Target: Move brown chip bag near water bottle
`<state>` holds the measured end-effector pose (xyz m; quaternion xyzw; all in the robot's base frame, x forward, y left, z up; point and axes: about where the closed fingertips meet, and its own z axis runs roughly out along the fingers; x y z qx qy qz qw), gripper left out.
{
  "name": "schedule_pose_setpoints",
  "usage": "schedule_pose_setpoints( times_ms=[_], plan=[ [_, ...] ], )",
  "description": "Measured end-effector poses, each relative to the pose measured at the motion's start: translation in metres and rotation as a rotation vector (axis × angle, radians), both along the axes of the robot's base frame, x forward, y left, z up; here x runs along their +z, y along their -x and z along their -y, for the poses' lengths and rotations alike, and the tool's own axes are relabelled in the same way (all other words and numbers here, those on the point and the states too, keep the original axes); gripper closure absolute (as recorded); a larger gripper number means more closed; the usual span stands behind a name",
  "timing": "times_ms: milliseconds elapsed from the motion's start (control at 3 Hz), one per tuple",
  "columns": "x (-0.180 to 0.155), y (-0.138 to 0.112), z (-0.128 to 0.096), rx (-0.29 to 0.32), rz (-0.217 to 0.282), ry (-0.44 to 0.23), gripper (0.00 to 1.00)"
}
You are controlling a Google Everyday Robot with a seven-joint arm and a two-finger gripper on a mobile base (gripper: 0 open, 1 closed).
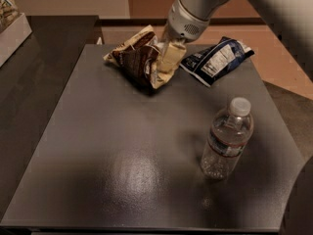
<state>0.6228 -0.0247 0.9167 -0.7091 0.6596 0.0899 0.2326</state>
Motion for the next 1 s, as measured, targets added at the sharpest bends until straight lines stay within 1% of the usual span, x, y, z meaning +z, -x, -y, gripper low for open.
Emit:
schedule_pose_setpoints(
  times_ms=[667, 1000],
  plan=[
    [-0.001, 0.011, 0.043, 0.259, 0.020, -0.010, 1.00],
    [-0.005, 0.016, 0.062, 0.356, 0.022, -0.037, 1.00]
  ],
)
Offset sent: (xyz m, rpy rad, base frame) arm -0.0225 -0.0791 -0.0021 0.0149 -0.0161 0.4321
